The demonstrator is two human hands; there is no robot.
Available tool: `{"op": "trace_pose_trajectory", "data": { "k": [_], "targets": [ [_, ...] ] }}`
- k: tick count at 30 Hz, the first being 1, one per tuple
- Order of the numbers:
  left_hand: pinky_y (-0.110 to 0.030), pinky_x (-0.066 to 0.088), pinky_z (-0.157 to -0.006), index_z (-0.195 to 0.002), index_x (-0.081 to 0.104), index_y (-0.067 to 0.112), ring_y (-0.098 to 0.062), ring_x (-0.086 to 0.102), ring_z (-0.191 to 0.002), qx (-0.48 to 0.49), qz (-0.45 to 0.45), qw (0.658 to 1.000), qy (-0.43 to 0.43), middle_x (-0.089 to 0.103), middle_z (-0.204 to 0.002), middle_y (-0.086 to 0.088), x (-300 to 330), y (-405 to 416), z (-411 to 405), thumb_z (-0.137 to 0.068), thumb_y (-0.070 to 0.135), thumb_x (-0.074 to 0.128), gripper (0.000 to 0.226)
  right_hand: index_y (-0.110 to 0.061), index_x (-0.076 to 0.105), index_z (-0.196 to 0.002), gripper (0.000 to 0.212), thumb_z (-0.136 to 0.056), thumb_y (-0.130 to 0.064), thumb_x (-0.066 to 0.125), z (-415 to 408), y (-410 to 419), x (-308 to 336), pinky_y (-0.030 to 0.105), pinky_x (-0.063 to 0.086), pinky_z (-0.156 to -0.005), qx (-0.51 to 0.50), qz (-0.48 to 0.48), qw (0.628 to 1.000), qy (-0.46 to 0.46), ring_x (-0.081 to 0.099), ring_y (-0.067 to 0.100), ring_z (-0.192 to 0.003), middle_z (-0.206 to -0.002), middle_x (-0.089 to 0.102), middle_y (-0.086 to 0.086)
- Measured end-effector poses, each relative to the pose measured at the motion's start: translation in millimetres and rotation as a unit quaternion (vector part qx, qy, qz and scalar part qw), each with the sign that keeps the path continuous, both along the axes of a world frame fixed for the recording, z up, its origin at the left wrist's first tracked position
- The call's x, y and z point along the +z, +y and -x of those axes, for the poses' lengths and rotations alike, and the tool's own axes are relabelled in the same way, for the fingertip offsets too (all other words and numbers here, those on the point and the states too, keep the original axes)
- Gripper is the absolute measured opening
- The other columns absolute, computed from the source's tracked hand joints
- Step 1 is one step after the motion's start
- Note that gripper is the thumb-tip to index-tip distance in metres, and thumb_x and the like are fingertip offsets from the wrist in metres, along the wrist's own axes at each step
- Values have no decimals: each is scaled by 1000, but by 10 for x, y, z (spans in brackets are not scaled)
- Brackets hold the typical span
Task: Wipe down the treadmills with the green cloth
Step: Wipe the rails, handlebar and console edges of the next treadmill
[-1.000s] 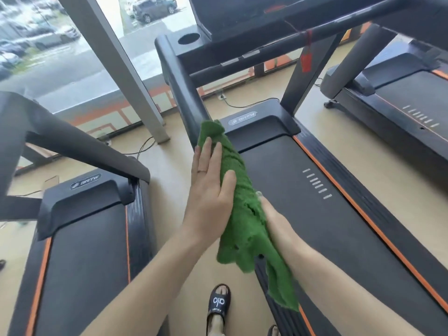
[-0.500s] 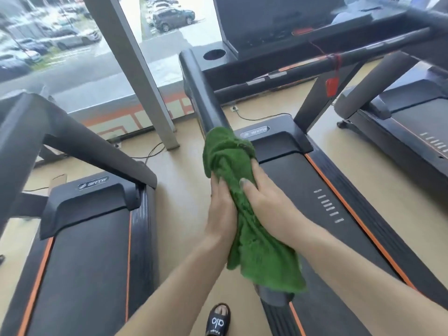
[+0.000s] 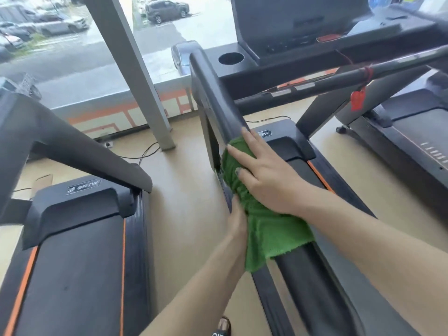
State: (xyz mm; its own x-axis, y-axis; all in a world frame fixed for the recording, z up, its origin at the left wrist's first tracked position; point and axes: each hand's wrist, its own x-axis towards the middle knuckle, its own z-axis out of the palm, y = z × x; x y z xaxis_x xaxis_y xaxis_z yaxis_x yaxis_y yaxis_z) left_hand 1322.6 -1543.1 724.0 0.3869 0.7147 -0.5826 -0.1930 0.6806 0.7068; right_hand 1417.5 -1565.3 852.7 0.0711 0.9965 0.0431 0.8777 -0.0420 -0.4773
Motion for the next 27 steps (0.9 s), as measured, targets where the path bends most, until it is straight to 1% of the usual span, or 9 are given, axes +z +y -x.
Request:
{"op": "trace_pose_trajectory", "data": {
  "k": [4, 9, 11, 16, 20, 22, 23, 25, 27],
  "targets": [
    [-57, 48, -105, -136, 61, 30, -27, 65, -120, -105, 22, 994, -8, 67, -132, -5, -317, -351, 187, -94, 69, 46, 59, -39, 14, -158, 62, -97, -42, 29, 177, -607, -16, 25, -9, -121, 15, 2, 999, -39, -29, -1, -145, -163, -23, -17],
    [-52, 56, -93, -120, 68, 17, -34, 71, -105, 21, 39, 999, 21, 74, -113, -15, -62, 302, -120, -97, 67, 44, 61, -37, 30, -155, 53, -102, -35, 32, -41, 253, 26, 26, -9, -123, 32, -8, 998, -46, -18, 1, -149, -167, -6, -14],
    [-46, 61, -82, -110, 68, 11, -35, 73, -94, 28, 26, 999, 36, 75, -103, -19, 237, 606, -171, -104, 58, 34, 59, -35, 33, -154, 50, -105, -28, 38, -141, 660, -28, 29, -6, -124, -4, -3, 1000, 22, -12, 2, -151, -167, -2, -13],
    [-44, 60, -87, -122, 69, 17, -30, 73, -98, -1, -5, 1000, -7, 75, -112, -15, 676, 548, -125, -102, 62, 37, 59, -41, 24, -156, 52, -107, -34, 37, -208, 697, -96, 30, 2, -124, -82, 14, 982, 171, 0, 2, -152, -167, 2, -14],
    [-41, 34, -116, -148, 39, 49, -9, 43, -141, -30, -177, 983, 46, 46, -154, 14, 566, -222, 82, -84, 85, 37, 73, -43, 44, -144, 43, -101, -46, 47, -71, -243, -202, 18, 35, -111, -144, 45, 843, 517, 47, -13, -126, -140, 53, -26],
    [-38, 30, -119, -153, 26, 49, -3, 37, -143, -26, -277, 957, 85, 40, -155, 19, 654, -475, 88, -90, 68, 37, 67, -44, 57, -110, 15, -101, -44, 44, -1, -604, -254, -2, 42, -77, -194, 45, 799, 568, 54, -31, -83, -99, 64, -38],
    [-39, 33, -118, -153, 27, 45, -5, 42, -140, -25, -301, 949, 91, 45, -151, 16, 726, -500, 83, -90, 62, 38, 66, -43, 54, -98, 20, -105, -36, 36, 3, -720, -288, -6, 39, -63, -219, 40, 782, 583, 50, -33, -67, -88, 58, -40],
    [-42, 39, -114, -146, 37, 36, -10, 52, -130, -13, -304, 945, 122, 55, -141, 10, 874, -388, 25, -91, 57, 43, 58, -45, 56, -107, 28, -108, -31, 31, -30, -786, -369, -5, 42, -62, -217, 60, 766, 602, 54, -31, -71, -93, 57, -41],
    [-45, 44, -109, -131, 44, 29, -16, 58, -119, -20, -293, 937, 190, 60, -130, 3, 1003, -87, -81, -99, 48, 48, 38, -36, 63, -125, 31, -107, -36, 38, -82, -654, -334, 11, 53, -80, -200, 93, 765, 604, 67, -7, -100, -110, 71, -22]
  ]
}}
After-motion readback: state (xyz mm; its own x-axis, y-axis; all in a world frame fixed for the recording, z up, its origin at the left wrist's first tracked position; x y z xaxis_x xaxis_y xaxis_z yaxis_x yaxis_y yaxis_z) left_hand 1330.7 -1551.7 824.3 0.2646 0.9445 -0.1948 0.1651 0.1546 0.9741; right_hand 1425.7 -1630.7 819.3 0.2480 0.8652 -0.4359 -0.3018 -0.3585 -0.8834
